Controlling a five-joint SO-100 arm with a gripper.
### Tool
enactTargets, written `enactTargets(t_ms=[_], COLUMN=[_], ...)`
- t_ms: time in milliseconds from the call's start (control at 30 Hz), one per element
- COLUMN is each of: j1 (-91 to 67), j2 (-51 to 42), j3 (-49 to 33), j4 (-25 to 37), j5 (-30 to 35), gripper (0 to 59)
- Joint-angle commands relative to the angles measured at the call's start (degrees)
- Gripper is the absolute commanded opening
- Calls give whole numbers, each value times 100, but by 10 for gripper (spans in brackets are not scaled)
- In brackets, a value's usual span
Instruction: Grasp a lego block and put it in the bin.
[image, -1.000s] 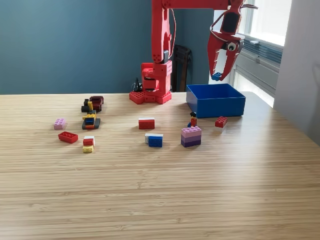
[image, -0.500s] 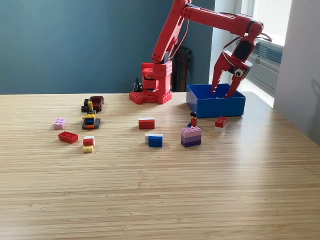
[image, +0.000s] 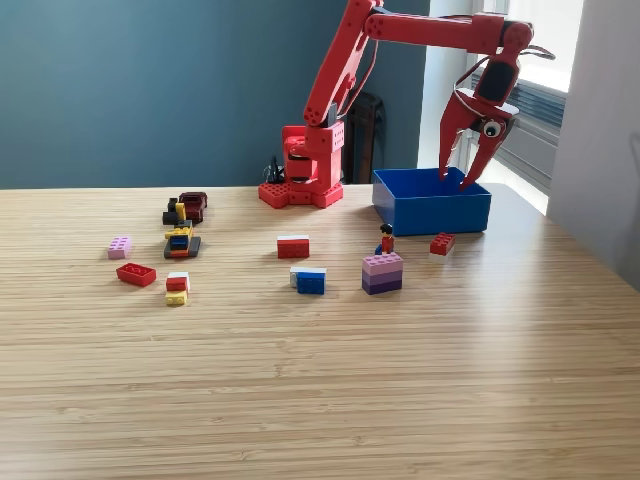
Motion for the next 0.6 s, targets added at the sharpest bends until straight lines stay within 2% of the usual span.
enactTargets(t_ms=[33,200,367,600], j1=[-88,-114,404,2188], j2=[1573,2399,3094,3340], j3=[-132,299,325,448], j4=[281,281,281,246], j5=[-62,-44,35,0], gripper=[71,4,0,0])
